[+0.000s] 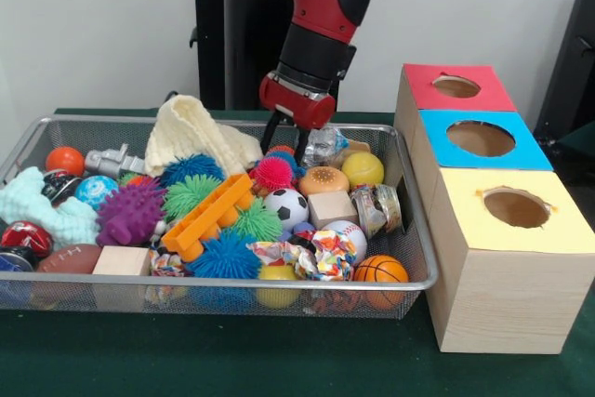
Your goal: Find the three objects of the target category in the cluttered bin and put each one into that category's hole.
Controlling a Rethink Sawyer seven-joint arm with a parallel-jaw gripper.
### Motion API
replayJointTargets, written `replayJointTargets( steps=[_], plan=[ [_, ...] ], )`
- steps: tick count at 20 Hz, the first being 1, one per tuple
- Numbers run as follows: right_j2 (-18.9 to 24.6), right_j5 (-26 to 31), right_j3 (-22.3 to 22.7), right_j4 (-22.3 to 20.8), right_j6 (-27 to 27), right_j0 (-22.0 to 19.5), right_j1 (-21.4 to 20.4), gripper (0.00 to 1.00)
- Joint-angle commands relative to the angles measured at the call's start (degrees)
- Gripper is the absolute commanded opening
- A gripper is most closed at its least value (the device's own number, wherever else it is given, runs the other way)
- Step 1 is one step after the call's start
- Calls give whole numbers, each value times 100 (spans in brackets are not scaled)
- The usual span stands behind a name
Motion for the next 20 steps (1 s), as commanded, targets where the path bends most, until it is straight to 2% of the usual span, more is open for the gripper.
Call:
replayJointTargets(
  steps=[1, 4, 8, 15, 20],
  plan=[
    [565, -158, 588, 101, 1871, -446, 783, 100],
    [524, -340, 700, -31, 1882, -698, 821, 100],
    [541, -546, 879, 44, 1953, -849, 852, 100],
    [812, -869, 1060, 529, 2194, -704, 991, 100],
    [1176, -891, 1002, 890, 2324, -554, 1131, 100]
  ],
)
